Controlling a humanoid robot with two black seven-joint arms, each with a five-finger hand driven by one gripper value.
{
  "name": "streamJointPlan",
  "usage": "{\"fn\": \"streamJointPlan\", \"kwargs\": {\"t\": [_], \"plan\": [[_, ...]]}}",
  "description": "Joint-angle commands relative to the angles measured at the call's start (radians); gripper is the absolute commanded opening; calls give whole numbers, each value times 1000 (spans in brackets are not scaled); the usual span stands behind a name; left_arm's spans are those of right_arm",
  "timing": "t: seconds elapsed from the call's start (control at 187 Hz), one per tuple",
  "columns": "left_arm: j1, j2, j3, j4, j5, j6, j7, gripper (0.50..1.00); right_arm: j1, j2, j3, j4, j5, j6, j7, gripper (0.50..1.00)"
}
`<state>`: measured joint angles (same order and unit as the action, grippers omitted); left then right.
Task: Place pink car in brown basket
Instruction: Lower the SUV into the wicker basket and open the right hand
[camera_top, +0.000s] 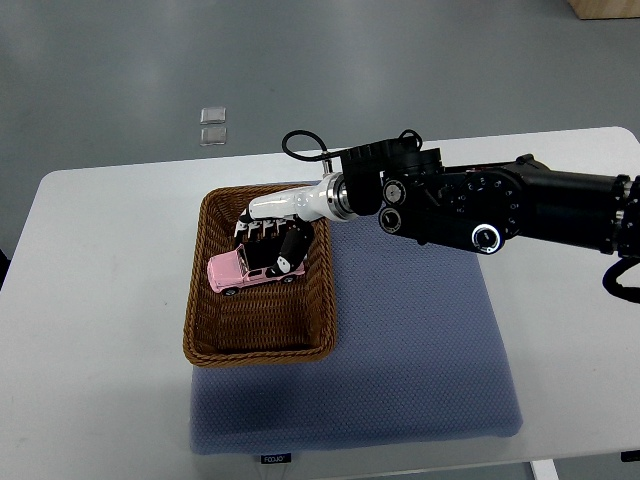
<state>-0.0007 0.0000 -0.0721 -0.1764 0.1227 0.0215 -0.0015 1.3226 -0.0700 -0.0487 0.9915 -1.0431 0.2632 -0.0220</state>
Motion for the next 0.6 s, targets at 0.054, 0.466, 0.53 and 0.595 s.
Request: {"fn": "streamJointPlan", "kwargs": {"t": [0.054,0.466,0.53,0.595], "plan": [[-1,0,0,0,0,0,0,1000,-28,10,1,-27,-41,-6,-1,500],[-1,0,0,0,0,0,0,1000,-69,47,0,-76,-46,-18,-3,500],[1,0,0,0,0,0,0,1000,-71,49,0,-76,-46,-18,-4,500],[-1,0,0,0,0,0,0,1000,-72,49,1,-76,-48,-19,-3,500]]}}
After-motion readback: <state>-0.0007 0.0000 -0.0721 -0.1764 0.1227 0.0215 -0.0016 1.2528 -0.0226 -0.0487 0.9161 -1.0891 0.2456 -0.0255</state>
